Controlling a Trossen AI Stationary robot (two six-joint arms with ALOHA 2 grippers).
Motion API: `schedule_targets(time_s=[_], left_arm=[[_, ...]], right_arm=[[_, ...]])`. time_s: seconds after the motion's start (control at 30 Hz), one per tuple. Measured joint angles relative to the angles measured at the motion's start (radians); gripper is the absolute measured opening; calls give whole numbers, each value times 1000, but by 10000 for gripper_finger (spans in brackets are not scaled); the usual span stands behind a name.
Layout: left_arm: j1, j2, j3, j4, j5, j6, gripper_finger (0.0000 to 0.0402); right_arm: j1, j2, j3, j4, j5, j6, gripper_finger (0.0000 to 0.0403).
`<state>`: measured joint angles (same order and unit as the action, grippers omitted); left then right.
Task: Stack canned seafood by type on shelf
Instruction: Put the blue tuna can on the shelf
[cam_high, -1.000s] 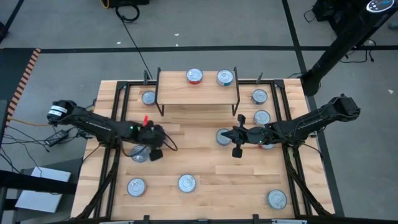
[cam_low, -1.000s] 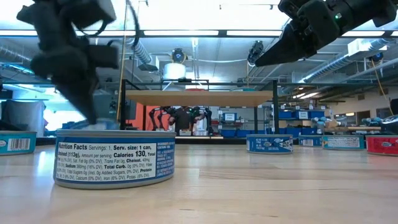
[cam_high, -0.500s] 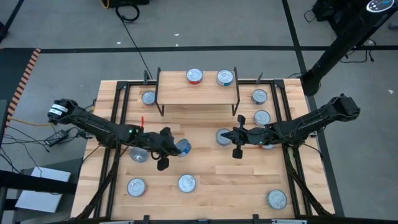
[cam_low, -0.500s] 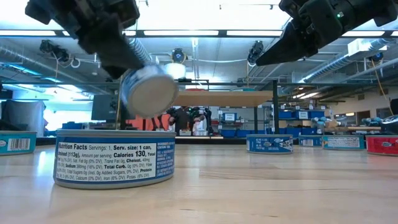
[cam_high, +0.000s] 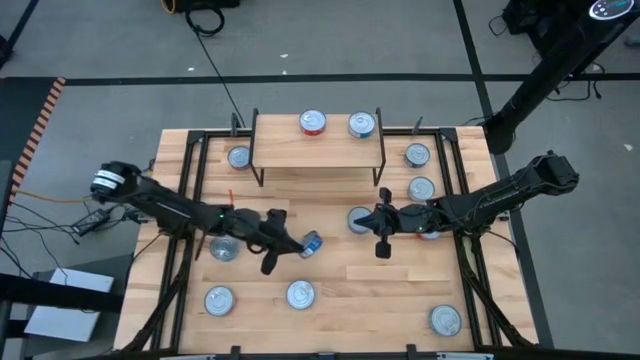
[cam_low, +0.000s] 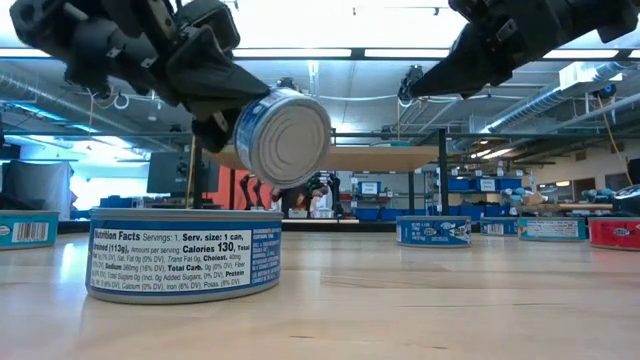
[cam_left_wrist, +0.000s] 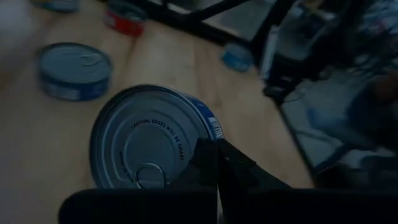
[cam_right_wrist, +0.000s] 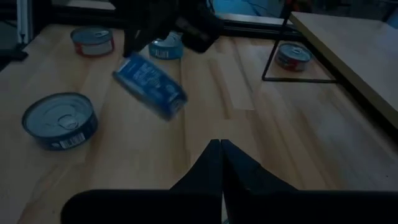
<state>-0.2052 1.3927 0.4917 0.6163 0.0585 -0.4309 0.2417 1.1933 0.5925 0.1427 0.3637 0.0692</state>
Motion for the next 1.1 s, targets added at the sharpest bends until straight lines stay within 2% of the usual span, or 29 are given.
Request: schedule_targets(time_s=[0.33, 0.57, 0.8, 1.1], left_arm=[[70, 227, -6, 189, 144, -209, 0], [107, 339, -5, 372, 234, -350, 0], [133, 379, -1, 383, 245, -385, 4], [140, 382, -5, 371, 246, -356, 34]], right_arm=[[-1, 0, 0, -1, 0, 6, 5], [-1, 0, 0, -1, 0, 6, 5], [-1, 0, 0, -1, 0, 4, 5], [-1, 0, 0, -2, 0, 3, 5]])
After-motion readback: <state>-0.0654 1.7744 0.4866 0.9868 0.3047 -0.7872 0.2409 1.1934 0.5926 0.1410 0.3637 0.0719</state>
